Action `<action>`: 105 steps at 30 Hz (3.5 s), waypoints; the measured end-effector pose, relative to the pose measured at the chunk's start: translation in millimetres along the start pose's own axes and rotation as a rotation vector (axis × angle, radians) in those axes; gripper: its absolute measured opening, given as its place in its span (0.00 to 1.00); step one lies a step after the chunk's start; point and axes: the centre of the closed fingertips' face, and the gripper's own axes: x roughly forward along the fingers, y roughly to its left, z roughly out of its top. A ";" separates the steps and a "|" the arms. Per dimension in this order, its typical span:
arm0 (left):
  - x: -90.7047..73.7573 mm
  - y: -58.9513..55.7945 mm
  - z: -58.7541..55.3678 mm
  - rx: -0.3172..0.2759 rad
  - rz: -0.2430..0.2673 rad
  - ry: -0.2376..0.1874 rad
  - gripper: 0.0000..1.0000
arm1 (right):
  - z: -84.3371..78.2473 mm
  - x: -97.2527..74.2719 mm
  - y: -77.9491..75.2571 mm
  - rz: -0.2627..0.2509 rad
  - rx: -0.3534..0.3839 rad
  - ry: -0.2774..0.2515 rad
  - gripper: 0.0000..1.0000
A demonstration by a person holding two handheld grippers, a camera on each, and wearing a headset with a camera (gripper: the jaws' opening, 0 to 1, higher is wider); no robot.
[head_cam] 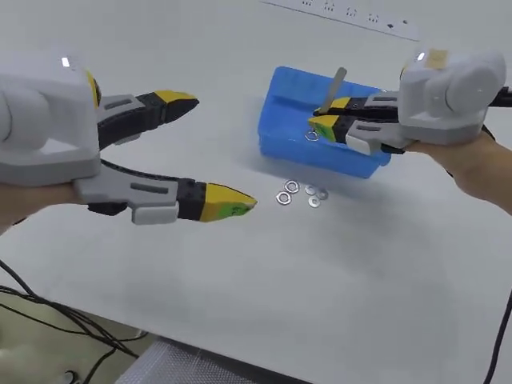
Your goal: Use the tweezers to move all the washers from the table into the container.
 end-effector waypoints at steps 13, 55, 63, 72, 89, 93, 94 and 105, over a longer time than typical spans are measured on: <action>45.3 14.7 39.6 -0.043 -0.042 -0.108 0.64 | 11.1 -12.6 8.1 -0.008 -0.061 0.022 0.08; 98.0 -31.0 60.8 0.345 -0.302 0.085 0.08 | 6.3 -19.0 35.1 0.077 -0.182 0.076 0.08; 95.0 -30.2 62.7 0.456 -0.274 0.076 0.05 | 8.3 -22.9 34.2 0.057 -0.208 0.078 0.10; 90.6 -29.3 70.1 0.488 -0.264 0.068 0.05 | 18.6 -24.7 33.7 0.030 -0.208 0.059 0.11; 70.2 -34.6 78.4 0.507 -0.212 0.063 0.05 | 19.1 -39.6 37.3 -0.044 -0.117 0.059 0.29; 62.3 -37.3 73.6 0.499 -0.202 0.070 0.05 | 15.8 -46.3 44.2 -0.051 -0.033 0.036 0.32; 59.5 -39.7 71.9 0.496 -0.200 0.071 0.05 | 15.5 -47.9 45.6 -0.053 -0.012 0.029 0.32; 39.4 -48.6 49.1 0.462 -0.200 0.089 0.05 | -6.6 -72.5 55.0 -0.101 0.043 0.030 0.41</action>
